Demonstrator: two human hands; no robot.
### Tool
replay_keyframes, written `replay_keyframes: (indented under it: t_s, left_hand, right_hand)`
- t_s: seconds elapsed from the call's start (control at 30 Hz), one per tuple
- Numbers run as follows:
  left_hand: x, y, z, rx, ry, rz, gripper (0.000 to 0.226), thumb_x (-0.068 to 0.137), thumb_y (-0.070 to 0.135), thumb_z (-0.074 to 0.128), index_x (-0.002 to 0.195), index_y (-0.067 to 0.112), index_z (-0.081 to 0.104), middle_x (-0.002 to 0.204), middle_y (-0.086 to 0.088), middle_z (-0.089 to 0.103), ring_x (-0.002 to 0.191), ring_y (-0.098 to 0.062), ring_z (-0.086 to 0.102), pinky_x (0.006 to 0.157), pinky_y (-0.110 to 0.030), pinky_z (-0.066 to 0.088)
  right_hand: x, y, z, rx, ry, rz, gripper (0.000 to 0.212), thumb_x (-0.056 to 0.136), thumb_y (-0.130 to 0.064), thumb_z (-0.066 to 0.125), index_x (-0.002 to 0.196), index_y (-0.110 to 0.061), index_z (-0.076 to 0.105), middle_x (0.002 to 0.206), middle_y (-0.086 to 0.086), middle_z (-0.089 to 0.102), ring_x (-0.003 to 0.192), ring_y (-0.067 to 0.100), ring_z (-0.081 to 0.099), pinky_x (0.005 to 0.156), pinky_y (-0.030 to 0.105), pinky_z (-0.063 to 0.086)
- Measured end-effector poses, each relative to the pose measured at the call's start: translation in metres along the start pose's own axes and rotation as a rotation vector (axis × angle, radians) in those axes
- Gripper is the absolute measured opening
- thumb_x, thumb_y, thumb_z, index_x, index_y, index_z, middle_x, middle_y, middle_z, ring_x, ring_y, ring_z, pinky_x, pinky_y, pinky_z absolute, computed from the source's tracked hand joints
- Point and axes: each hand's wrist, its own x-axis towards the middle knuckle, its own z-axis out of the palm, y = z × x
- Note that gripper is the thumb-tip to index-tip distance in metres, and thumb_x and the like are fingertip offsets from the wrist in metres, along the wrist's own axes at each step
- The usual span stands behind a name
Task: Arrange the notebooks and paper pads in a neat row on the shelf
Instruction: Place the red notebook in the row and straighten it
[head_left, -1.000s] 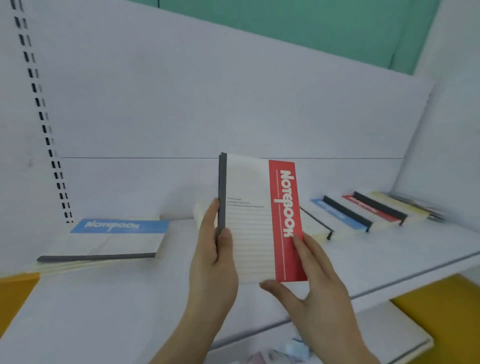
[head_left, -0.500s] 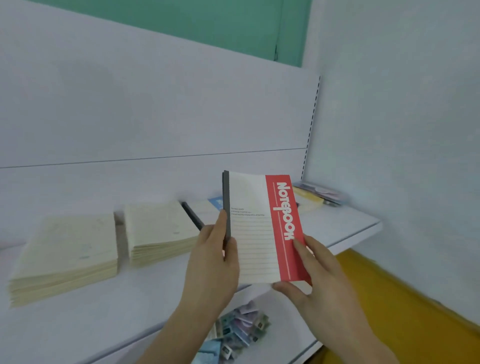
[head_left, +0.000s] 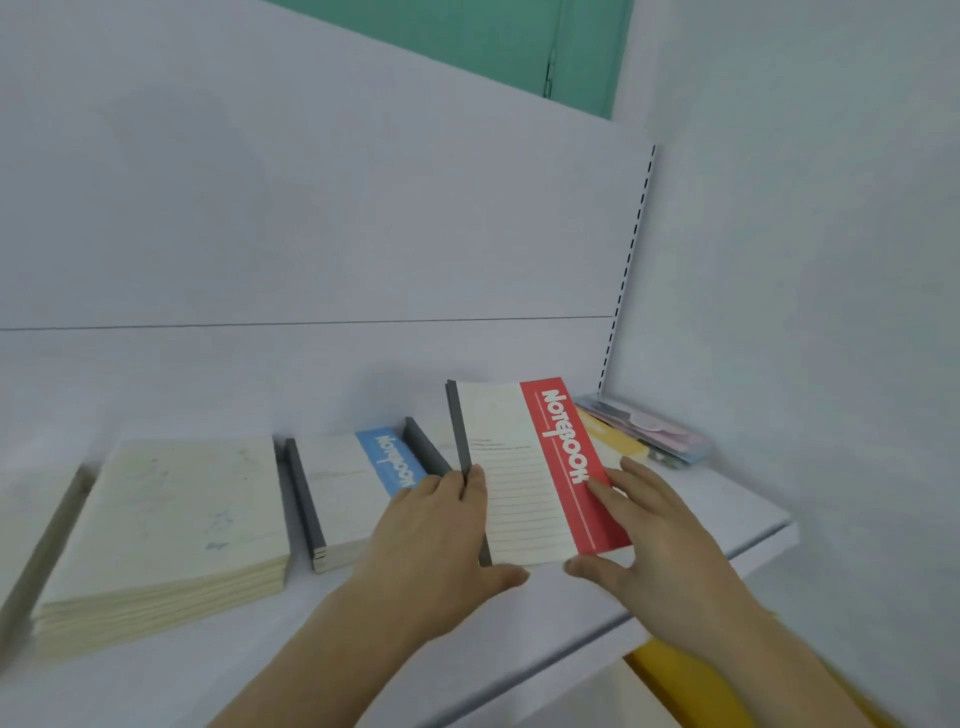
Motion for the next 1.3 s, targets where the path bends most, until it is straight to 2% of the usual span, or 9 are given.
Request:
replay_keyframes:
  t_s: [0.13, 0.27, 0.4, 0.53, 0.67, 0.87, 1.03, 1.2, 1.3]
  left_hand:
    - [0.03, -0.009, 0.017, 0.021, -0.039, -0.058, 0.07, 0.086, 0.073, 0.047, 0.137, 0.025, 0.041, 0.129, 0.004, 0.055, 0.115, -0.016, 0.051, 0.1, -0.032, 0.043]
    - [0.052, -0.014, 0.032, 0.049, -0.089, -0.136, 0.065, 0.086, 0.074, 0.047, 0.128, 0.025, 0.046, 0.122, 0.003, 0.057, 0.11, -0.016, 0.051, 0.095, -0.032, 0.044]
    - [0.071, -0.011, 0.038, 0.131, -0.131, -0.219, 0.061, 0.087, 0.073, 0.046, 0.12, 0.022, 0.051, 0.118, 0.001, 0.058, 0.11, -0.018, 0.05, 0.092, -0.033, 0.04]
    - [0.083, -0.007, 0.039, 0.157, -0.17, -0.31, 0.053, 0.09, 0.07, 0.044, 0.106, 0.021, 0.056, 0.109, 0.001, 0.06, 0.106, -0.019, 0.051, 0.092, -0.033, 0.039]
    - [0.09, -0.001, 0.039, 0.135, -0.208, -0.406, 0.045, 0.09, 0.069, 0.047, 0.092, 0.024, 0.047, 0.1, 0.001, 0.06, 0.098, -0.019, 0.053, 0.082, -0.032, 0.037]
    - [0.097, -0.001, 0.038, 0.017, -0.255, -0.51, 0.053, 0.084, 0.071, 0.055, 0.11, 0.025, 0.052, 0.103, 0.001, 0.059, 0.094, -0.019, 0.054, 0.084, -0.034, 0.049]
    - [0.099, 0.0, 0.036, 0.005, -0.312, -0.499, 0.05, 0.09, 0.063, 0.055, 0.12, 0.023, 0.051, 0.1, 0.003, 0.055, 0.09, -0.015, 0.05, 0.08, -0.029, 0.044]
    - [0.1, -0.001, 0.035, 0.046, -0.313, -0.505, 0.047, 0.088, 0.065, 0.055, 0.109, 0.024, 0.053, 0.099, 0.002, 0.055, 0.09, -0.017, 0.05, 0.079, -0.032, 0.044]
    - [0.098, -0.003, 0.038, 0.096, -0.255, -0.476, 0.049, 0.085, 0.069, 0.054, 0.109, 0.026, 0.053, 0.101, 0.005, 0.055, 0.101, -0.017, 0.049, 0.084, -0.032, 0.041]
  right_hand:
    - [0.045, 0.018, 0.013, 0.024, -0.009, -0.11, 0.09, 0.08, -0.072, 0.052, 0.152, -0.03, 0.018, 0.159, -0.015, 0.013, 0.146, 0.005, -0.002, 0.11, 0.021, -0.004]
    - [0.087, 0.033, 0.028, 0.078, -0.086, -0.23, 0.088, 0.078, -0.072, 0.055, 0.15, -0.032, 0.024, 0.155, -0.019, 0.02, 0.144, 0.004, -0.001, 0.106, 0.015, -0.006]
    - [0.124, 0.048, 0.043, 0.074, -0.123, -0.369, 0.082, 0.075, -0.076, 0.054, 0.143, -0.031, 0.04, 0.147, -0.016, 0.037, 0.143, 0.009, 0.01, 0.111, 0.017, 0.004]
    - [0.153, 0.062, 0.055, 0.048, -0.161, -0.503, 0.075, 0.072, -0.087, 0.035, 0.119, -0.033, 0.056, 0.124, -0.019, 0.053, 0.128, 0.011, 0.029, 0.109, 0.027, 0.024]
    - [0.174, 0.071, 0.067, 0.006, -0.18, -0.587, 0.077, 0.072, -0.089, 0.026, 0.121, -0.036, 0.054, 0.122, -0.018, 0.054, 0.129, 0.011, 0.032, 0.114, 0.036, 0.021]
    - [0.195, 0.075, 0.069, -0.005, -0.248, -0.665, 0.078, 0.068, -0.092, 0.028, 0.117, -0.037, 0.053, 0.117, -0.015, 0.057, 0.125, 0.01, 0.033, 0.116, 0.036, 0.014]
    - [0.201, 0.074, 0.069, -0.035, -0.28, -0.676, 0.074, 0.062, -0.092, 0.038, 0.108, -0.036, 0.054, 0.099, -0.012, 0.052, 0.116, 0.014, 0.037, 0.114, 0.035, 0.019]
    - [0.201, 0.072, 0.064, -0.072, -0.304, -0.675, 0.087, 0.068, -0.09, 0.038, 0.133, -0.032, 0.046, 0.123, -0.008, 0.054, 0.131, 0.017, 0.03, 0.117, 0.035, 0.011]
    - [0.196, 0.074, 0.06, -0.113, -0.309, -0.667, 0.095, 0.072, -0.089, 0.033, 0.146, -0.03, 0.032, 0.142, -0.006, 0.042, 0.143, 0.019, 0.015, 0.12, 0.038, 0.001]
